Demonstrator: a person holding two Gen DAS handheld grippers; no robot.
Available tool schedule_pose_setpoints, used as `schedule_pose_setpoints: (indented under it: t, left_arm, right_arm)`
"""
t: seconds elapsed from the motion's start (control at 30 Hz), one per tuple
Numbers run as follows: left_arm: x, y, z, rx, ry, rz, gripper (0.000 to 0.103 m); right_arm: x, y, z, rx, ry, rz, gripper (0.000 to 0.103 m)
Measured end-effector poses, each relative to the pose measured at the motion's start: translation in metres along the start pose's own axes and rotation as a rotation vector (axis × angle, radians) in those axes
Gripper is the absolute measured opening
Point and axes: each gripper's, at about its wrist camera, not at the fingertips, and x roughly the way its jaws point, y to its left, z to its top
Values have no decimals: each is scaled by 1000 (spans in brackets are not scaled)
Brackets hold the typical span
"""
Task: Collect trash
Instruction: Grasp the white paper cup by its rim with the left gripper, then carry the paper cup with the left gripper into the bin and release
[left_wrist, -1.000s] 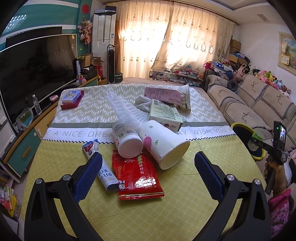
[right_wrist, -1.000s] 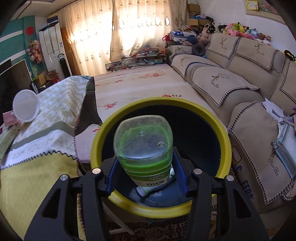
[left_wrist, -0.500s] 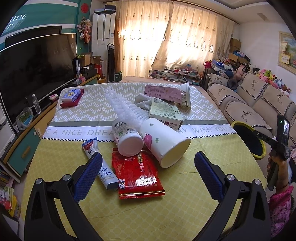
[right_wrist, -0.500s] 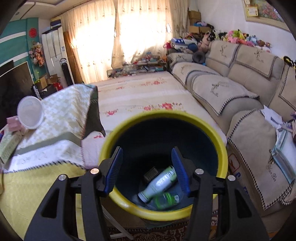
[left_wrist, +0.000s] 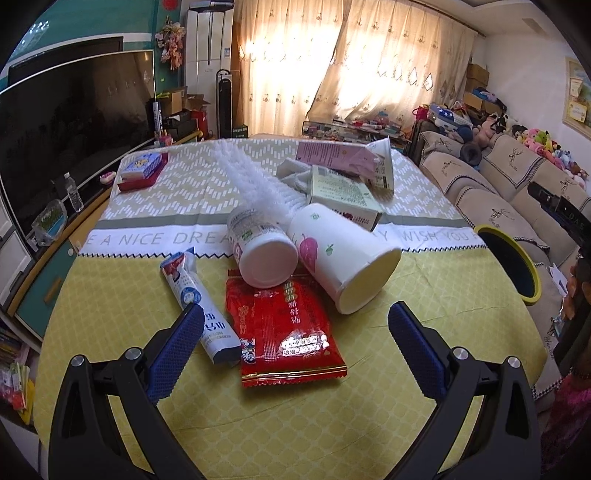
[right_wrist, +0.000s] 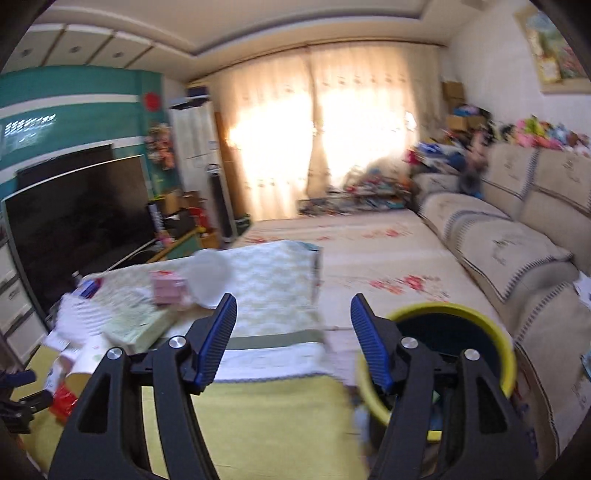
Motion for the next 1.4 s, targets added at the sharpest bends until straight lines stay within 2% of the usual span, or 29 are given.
schedule_pose_setpoints:
  t: [0.2,0.37,0.57,0.73,0.83,1.0,1.1,1.2,1.23,1.4]
  left_arm:
    - [12,3,-2,-5,29,-6,98]
    - [7,-13,13,48,-29,-51,98]
    - [27,-38,19,147,-8,-27,69]
    - [47,-40,19,148,41,-33,57]
    - [52,-42,19,155,46,-33,50]
    - [54,-42,20,154,43,-47,30]
    - [53,-41,20,148,34,-39,25]
    - [51,-38,20,134,25,-30,5]
    - [49,-35,21,120,22,-48,5]
    - [36,-38,24,139,-7,-43,4]
  right_arm:
    - [14,35,-16,-26,23,59,61]
    - [18,38,-21,-20,26,51,62]
    - [16,35,-21,-13,18,52,63]
    - [18,35,-22,-18,17,54,64]
    - [19,33,-23,-8,23,57,64]
    - [20,33,-22,-5,22,61,65]
    - [20,35,-21,-10,21,62,65]
    - [20,35,-21,-10,20,63,65]
    - [20,35,-22,-9,19,62,65]
    - [19,33,-22,8,13,63,65]
